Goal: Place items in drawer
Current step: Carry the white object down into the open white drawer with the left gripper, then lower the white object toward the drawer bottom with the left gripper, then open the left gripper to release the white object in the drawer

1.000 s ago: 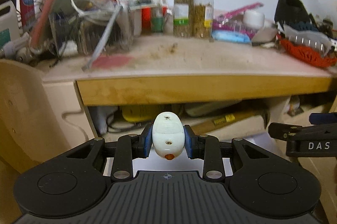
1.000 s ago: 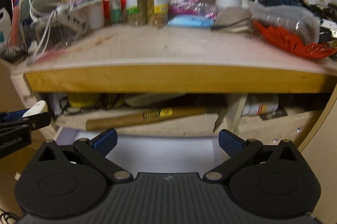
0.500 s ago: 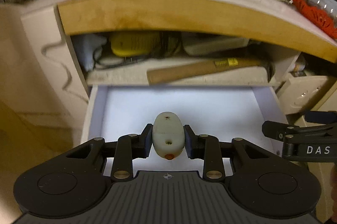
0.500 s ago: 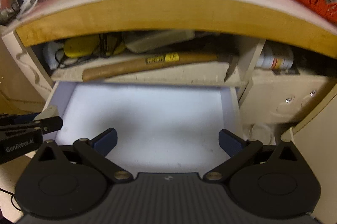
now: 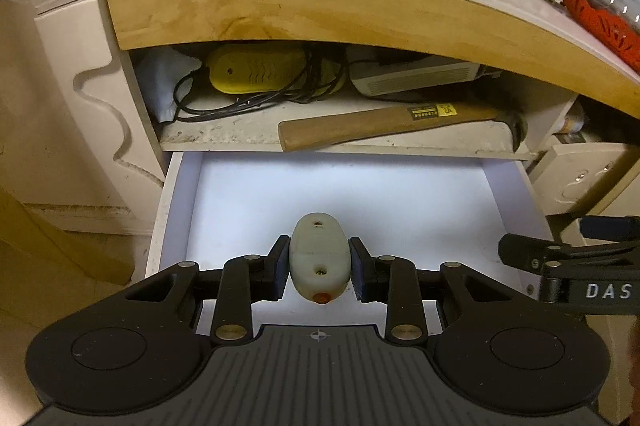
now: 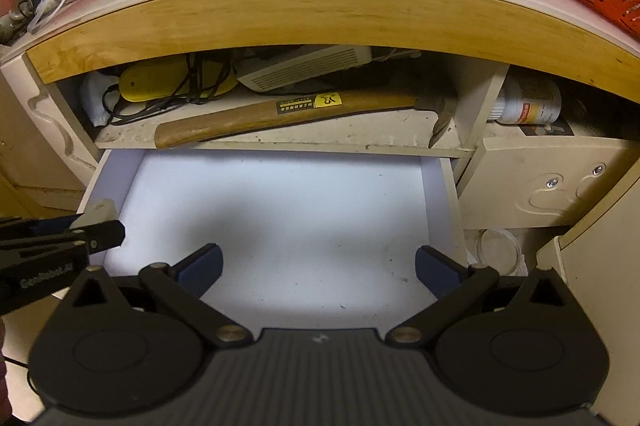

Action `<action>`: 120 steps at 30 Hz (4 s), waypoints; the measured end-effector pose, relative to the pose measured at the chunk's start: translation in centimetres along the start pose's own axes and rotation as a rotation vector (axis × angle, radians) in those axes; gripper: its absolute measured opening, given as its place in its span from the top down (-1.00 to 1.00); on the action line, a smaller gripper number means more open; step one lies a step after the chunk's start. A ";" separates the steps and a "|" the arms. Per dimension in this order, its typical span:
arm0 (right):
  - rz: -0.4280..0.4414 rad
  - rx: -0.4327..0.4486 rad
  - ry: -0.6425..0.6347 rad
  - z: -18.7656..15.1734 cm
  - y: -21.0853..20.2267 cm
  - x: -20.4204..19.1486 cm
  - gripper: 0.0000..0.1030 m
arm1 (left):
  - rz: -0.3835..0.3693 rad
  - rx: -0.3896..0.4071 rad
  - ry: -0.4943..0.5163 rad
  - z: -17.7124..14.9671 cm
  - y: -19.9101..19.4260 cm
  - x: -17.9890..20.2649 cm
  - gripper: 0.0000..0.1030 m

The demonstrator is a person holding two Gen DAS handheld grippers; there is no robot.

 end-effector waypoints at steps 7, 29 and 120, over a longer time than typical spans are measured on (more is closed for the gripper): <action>-0.008 -0.007 0.001 0.9 0.8 0.1 -0.99 | 0.005 -0.014 0.020 0.0 1.7 0.5 0.44; -0.050 -0.057 -0.015 1.1 6.5 0.1 -0.99 | 0.042 -0.060 0.029 -0.1 7.9 -0.3 0.43; -0.045 -0.100 -0.010 1.1 12.5 0.1 -0.99 | 0.001 -0.253 -0.070 -1.3 15.8 -1.2 -0.30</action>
Point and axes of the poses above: each gripper's, at about its wrist camera, not at the fingertips, and y roughly the way its jaws point, x to its right, z to its top, the point moved 8 cm from there along y, roughly the way its jaws point, and after that the axes turned 4 degrees about -z, right-handed, at the moved point
